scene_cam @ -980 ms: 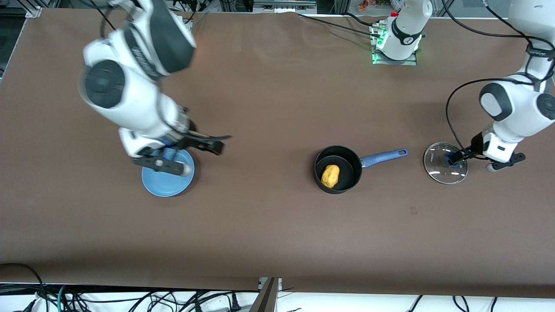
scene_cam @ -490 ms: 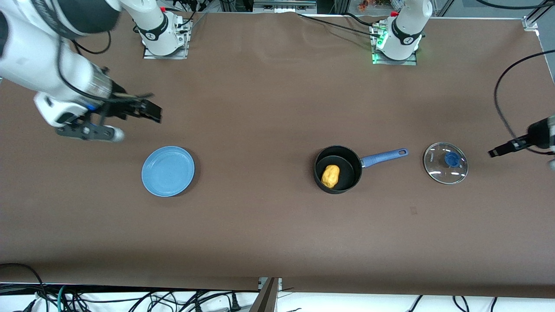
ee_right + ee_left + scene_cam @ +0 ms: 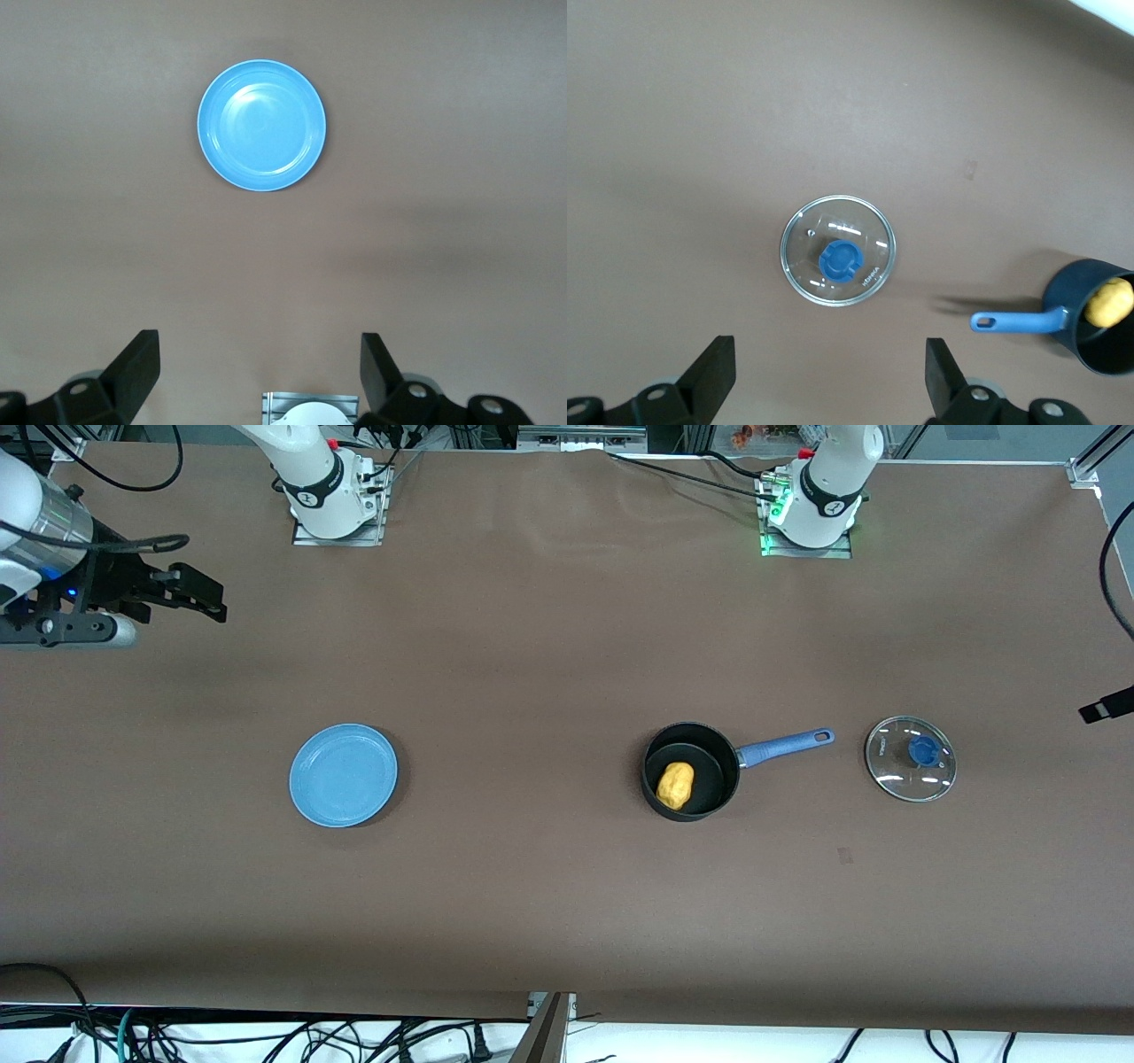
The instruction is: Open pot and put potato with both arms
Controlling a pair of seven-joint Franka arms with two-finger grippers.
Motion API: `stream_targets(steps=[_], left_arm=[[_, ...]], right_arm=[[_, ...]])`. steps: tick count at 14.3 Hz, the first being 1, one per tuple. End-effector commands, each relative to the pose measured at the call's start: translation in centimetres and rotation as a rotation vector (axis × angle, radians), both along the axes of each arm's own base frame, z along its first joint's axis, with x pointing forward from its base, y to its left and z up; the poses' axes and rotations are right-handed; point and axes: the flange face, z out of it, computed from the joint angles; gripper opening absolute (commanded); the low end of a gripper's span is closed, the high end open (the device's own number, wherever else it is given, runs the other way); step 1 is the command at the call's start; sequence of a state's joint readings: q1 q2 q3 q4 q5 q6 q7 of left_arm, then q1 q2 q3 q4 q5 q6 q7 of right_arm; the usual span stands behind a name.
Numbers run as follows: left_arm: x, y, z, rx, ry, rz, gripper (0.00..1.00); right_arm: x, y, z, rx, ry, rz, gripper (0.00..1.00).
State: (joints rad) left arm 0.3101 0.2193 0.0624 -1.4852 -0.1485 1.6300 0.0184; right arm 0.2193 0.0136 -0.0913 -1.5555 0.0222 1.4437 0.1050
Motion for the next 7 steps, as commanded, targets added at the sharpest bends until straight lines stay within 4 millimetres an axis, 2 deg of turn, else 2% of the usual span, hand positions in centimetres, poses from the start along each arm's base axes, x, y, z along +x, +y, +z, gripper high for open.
stream_targets(steps=[1,5,7], left_arm=[[0.4,-0.9,3.4,0.011,0.025,0.005,0.95],[0.9,-4.6,6.1,0.066,0.05,-0.017,1.0],[0.7,-6.2,8.2,0.071,0.04,-0.041,1.0]], right_arm=[[-0.6,0.0,0.4,-0.016,-0.011,0.042,1.0],[0.0,0.3,0.5,-0.024,-0.022,0.047,1.0],[0.1,0.4,1.1,-0.031,-0.033,0.05,1.0]])
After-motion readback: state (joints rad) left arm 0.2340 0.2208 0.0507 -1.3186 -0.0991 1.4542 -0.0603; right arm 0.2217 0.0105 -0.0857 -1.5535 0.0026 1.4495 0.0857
